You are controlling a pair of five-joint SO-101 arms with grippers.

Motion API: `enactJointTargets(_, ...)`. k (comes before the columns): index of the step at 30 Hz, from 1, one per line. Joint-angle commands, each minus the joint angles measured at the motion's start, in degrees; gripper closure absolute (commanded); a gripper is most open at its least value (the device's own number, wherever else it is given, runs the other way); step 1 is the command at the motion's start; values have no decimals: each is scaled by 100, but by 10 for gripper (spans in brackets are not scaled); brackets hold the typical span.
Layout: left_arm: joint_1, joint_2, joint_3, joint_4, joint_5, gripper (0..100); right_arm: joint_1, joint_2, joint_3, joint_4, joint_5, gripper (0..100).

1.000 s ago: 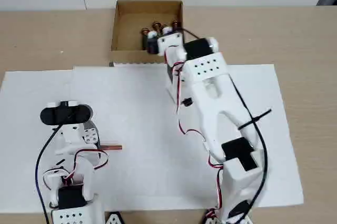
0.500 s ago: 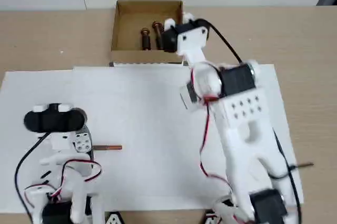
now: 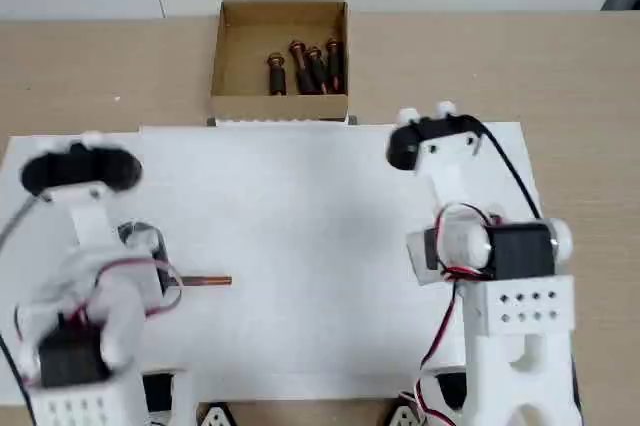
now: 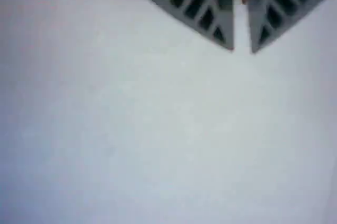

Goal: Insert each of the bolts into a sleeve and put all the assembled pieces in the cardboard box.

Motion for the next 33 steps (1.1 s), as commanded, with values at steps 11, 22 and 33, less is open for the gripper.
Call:
enactJointTargets(11, 18, 3455, -2044, 826, 2760, 993, 1200, -365, 18, 92, 88, 995)
enactJointTargets(22, 0, 4677, -2053, 1204, 4396, 990, 1736, -365, 44, 48, 88, 995)
enactJointTargets(33, 26, 5837, -2026, 1415, 4369, 876, 1736, -365, 44, 13, 88, 995)
